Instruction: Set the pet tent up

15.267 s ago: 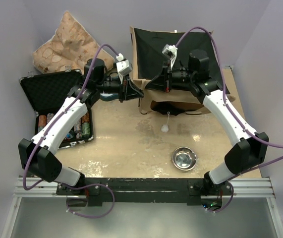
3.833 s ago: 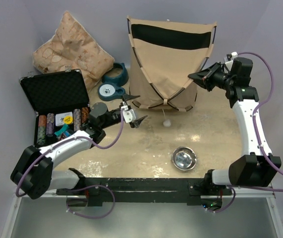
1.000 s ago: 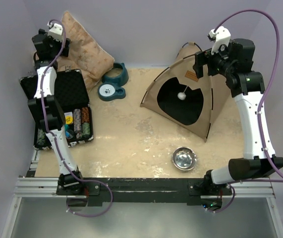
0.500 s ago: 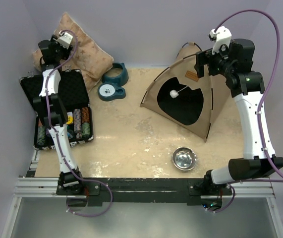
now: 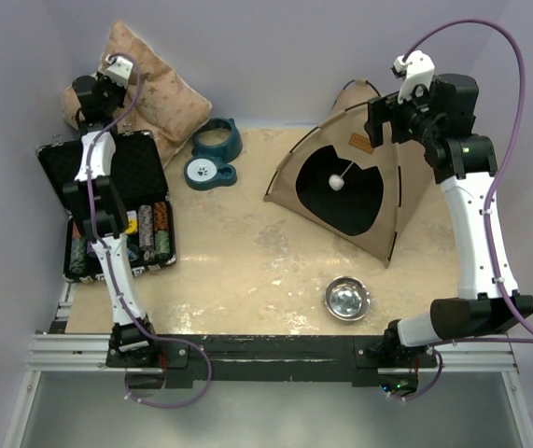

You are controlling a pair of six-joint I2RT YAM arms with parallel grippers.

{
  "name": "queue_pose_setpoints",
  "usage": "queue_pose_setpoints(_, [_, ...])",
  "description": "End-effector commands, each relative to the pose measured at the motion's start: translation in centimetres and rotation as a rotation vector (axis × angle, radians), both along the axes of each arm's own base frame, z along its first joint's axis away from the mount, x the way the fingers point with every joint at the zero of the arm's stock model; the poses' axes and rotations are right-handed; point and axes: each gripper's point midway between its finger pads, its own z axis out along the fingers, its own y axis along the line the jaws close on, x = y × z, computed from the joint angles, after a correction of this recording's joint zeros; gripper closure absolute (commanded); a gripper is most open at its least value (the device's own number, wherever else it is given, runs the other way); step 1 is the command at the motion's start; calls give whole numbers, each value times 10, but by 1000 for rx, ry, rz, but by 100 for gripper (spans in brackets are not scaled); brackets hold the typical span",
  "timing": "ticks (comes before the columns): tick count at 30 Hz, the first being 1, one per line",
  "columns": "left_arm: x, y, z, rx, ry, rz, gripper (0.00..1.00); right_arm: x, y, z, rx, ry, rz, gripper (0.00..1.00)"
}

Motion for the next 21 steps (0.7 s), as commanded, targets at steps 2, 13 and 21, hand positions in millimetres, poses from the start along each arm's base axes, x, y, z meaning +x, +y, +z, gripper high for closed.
queue_pose_setpoints(2, [-79,-27,255,-36,-527,-81,100,-5,17,47,63,-134,82,3])
queue_pose_setpoints(13, [-183,-135,376,-294,-677,-449,100,-20,55,95,178,-288,286,2])
queue_pose_setpoints(21, [-302,-247,384,-407,-534,-868,100,-28,72,135,307,-380,358,1])
